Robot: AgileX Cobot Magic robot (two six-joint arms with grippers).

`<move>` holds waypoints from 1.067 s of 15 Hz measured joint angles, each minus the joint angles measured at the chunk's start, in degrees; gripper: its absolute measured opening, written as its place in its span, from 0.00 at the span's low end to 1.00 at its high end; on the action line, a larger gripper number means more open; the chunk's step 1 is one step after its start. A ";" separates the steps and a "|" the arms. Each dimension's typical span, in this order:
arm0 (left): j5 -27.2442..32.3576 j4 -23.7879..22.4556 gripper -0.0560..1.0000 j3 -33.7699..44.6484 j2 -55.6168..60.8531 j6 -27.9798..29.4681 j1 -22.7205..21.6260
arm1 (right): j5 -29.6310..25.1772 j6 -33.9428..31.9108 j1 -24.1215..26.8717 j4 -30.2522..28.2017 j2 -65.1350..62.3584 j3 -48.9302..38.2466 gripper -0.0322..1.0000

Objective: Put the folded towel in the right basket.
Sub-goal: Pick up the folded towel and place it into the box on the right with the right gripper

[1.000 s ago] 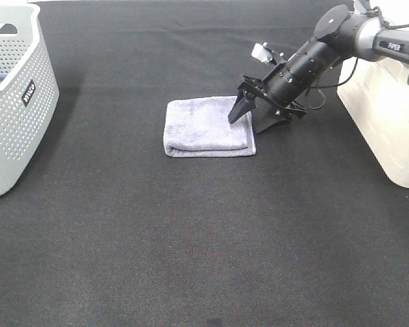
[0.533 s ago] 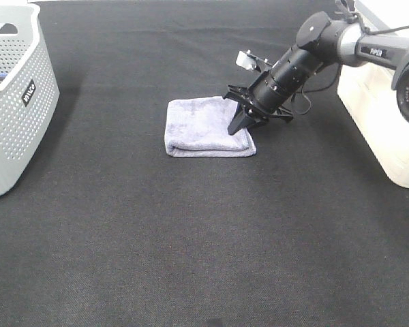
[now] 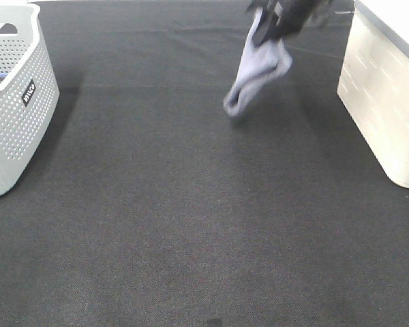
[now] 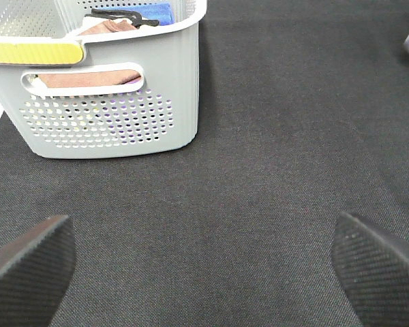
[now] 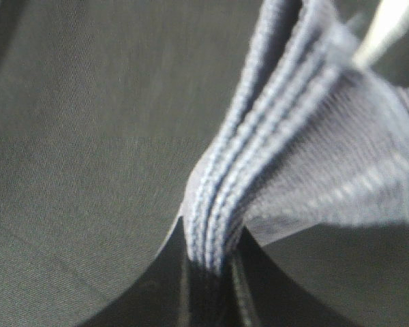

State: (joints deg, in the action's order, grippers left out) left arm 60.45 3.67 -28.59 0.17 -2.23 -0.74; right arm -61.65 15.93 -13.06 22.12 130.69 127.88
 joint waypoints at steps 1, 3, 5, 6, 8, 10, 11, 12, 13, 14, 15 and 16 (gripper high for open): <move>0.00 0.00 0.97 0.00 0.00 0.00 0.00 | -0.23 0.00 0.00 -2.52 -2.81 0.00 0.10; 0.00 0.00 0.97 0.00 0.00 0.00 0.00 | -0.69 -0.11 0.00 -5.10 -5.84 0.00 0.10; 0.00 0.00 0.97 0.00 0.00 0.00 0.00 | -2.75 -1.55 0.74 -11.23 -11.86 0.00 0.10; 0.00 0.00 0.97 0.00 0.00 0.00 0.00 | -4.18 -2.01 1.72 -12.09 -13.92 0.00 0.10; 0.00 0.00 0.97 0.00 0.00 0.00 0.00 | -6.65 -2.18 5.61 -12.89 -16.67 0.00 0.10; 0.00 0.00 0.97 0.00 0.00 0.00 0.00 | -8.08 -2.98 10.94 -13.06 -18.28 0.00 0.10; 0.00 0.00 0.97 0.00 0.00 0.00 0.00 | -8.14 -3.78 13.64 -13.06 -18.56 0.00 0.10; 0.00 0.00 0.97 0.00 0.00 0.00 0.00 | -8.14 -4.35 16.62 -13.12 -18.56 0.00 0.10; 0.00 0.00 0.97 0.00 0.00 0.00 0.00 | -8.31 -5.21 19.48 -13.35 -18.56 0.00 0.10; 0.00 0.00 0.97 0.00 0.00 0.00 0.00 | -8.37 -5.67 21.94 -13.46 -18.56 0.00 0.10; 0.00 0.00 0.97 0.00 0.00 0.00 0.00 | -8.37 -6.47 24.06 -13.52 -18.56 0.00 0.10; 0.00 0.00 0.97 0.00 0.00 0.00 0.00 | -8.37 -6.53 25.73 -13.29 -18.16 0.00 0.10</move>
State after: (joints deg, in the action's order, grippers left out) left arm 60.45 3.67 -28.59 0.17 -2.23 -0.74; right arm -70.02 9.40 12.66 8.82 112.53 127.88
